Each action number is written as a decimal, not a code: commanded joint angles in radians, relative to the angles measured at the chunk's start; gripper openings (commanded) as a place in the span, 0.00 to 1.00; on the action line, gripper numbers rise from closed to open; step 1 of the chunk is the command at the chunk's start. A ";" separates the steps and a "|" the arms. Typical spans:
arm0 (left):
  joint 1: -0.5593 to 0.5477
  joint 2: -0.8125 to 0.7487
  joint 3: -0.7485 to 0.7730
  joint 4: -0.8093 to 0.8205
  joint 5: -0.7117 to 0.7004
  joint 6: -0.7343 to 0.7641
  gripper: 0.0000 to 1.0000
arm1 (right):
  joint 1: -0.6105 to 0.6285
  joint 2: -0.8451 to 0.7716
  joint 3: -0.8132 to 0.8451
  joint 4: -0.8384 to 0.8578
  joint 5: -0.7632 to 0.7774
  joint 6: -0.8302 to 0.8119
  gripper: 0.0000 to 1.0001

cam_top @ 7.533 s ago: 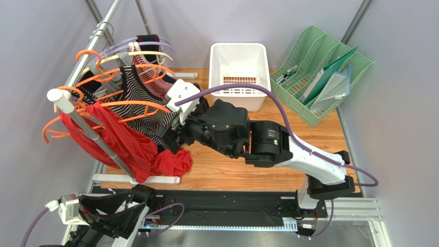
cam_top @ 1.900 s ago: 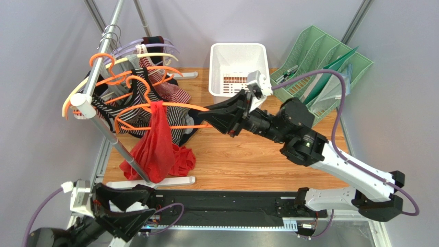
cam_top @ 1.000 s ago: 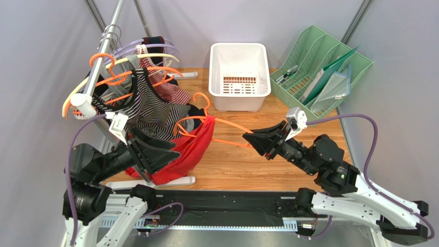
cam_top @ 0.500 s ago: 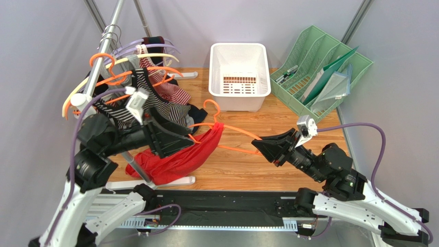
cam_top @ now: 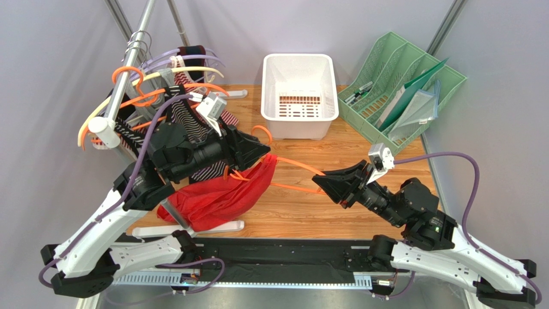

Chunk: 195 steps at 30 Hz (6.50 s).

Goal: Remove the tank top from the hanger

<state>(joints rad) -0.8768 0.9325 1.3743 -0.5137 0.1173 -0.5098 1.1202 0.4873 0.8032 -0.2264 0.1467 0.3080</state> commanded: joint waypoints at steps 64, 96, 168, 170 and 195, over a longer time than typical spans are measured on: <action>-0.335 0.428 0.507 -0.040 -0.883 0.301 0.00 | 0.096 0.438 0.596 -0.490 0.261 0.000 0.75; -0.337 0.068 0.193 -0.022 -0.413 0.151 0.00 | 0.084 0.590 0.459 -0.064 -0.107 -0.208 0.45; -0.200 -0.035 0.281 -0.151 -0.479 0.301 0.00 | -0.305 0.772 1.284 -0.548 -0.190 -0.176 0.00; -0.200 -0.052 0.269 -0.164 -0.470 0.295 0.00 | -0.316 0.804 1.384 -0.567 -0.193 -0.188 0.00; -0.200 -0.012 0.141 -0.056 -0.412 0.241 0.00 | -0.399 0.680 0.208 -0.309 -0.111 0.083 0.08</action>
<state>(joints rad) -1.0775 0.8650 1.5352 -0.6659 -0.2813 -0.2424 0.7246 1.1820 0.9974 -0.6003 -0.0181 0.3355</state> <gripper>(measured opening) 0.029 0.015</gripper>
